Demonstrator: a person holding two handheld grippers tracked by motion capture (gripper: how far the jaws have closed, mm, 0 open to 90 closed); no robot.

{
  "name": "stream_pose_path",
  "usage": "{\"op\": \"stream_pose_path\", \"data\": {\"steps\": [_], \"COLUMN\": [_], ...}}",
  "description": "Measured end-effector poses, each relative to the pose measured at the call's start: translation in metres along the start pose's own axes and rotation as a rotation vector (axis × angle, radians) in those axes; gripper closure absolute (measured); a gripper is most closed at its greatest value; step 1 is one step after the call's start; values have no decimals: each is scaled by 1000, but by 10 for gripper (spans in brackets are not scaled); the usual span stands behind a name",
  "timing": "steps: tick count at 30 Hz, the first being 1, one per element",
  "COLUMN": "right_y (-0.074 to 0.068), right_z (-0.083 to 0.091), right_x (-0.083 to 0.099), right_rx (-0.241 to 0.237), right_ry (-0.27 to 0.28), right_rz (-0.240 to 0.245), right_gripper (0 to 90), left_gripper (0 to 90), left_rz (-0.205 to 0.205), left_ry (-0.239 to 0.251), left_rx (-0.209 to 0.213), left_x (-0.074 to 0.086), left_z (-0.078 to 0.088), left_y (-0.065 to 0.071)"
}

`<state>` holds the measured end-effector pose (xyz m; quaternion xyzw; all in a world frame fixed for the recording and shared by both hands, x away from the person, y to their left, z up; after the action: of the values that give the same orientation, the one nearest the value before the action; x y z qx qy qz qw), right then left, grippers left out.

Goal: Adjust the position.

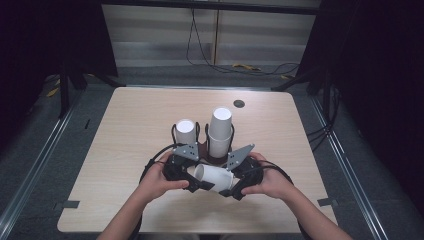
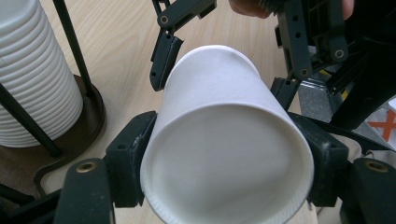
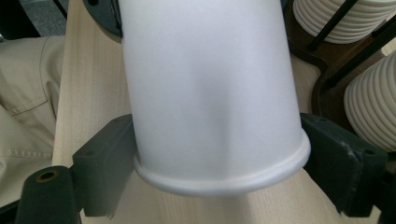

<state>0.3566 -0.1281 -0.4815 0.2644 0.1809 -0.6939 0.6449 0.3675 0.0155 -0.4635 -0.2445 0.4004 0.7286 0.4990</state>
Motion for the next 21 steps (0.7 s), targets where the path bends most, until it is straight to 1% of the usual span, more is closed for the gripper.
{"op": "stream_pose_path", "data": {"steps": [4, 5, 7, 8, 10, 11, 13, 15, 16, 17, 21], "right_y": [0, 0, 0, 0, 1, 0, 1, 0, 0, 0, 0], "right_z": [0, 0, 0, 1, 1, 1, 2, 3, 2, 3, 2], "right_x": [2, 2, 3, 5, 7, 8, 8, 10, 11, 11, 15], "right_rx": [4, 7, 4, 9, 16, 15, 17, 27, 23, 23, 26], "right_ry": [15, 18, 26, 27, 34, 36, 44, 49, 58, 57, 58], "right_rz": [-5, -12, -6, -14, -22, -36, -33, -41, -43, -41, -56], "right_gripper": [149, 149, 148, 139, 139, 139, 139, 139, 139, 139, 139], "left_gripper": [310, 310, 310, 310, 310, 310, 310, 311, 311, 311, 311], "left_rz": [1, 2, 1, -3, 3, 5, 4, 6, 7, 2, 5], "left_ry": [1, 2, 1, 3, 8, 6, 7, 12, 14, 9, 20], "left_rx": [1, 1, 2, -2, -1, 2, 1, 2, 0, -3, -3], "left_x": [0, 0, 0, 0, 0, 0, 0, -1, -1, -1, -2], "left_z": [0, 1, 1, 2, 3, 4, 5, 6, 6, 7, 9], "left_y": [-1, -1, -1, -2, -2, -2, -2, -2, -2, -3, -3]}}
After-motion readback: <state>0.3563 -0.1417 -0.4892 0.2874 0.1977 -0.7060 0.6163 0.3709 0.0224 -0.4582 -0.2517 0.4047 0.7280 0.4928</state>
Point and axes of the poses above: each handheld gripper's, and its own axes: z roughly backward along the jaws, x roughly out of its underside, y roughly to its right, the point moved 6 cm from there along -z, roughly forward along the jaws, and after that the axes turned 10 degrees about z, right-handed, at the moved point
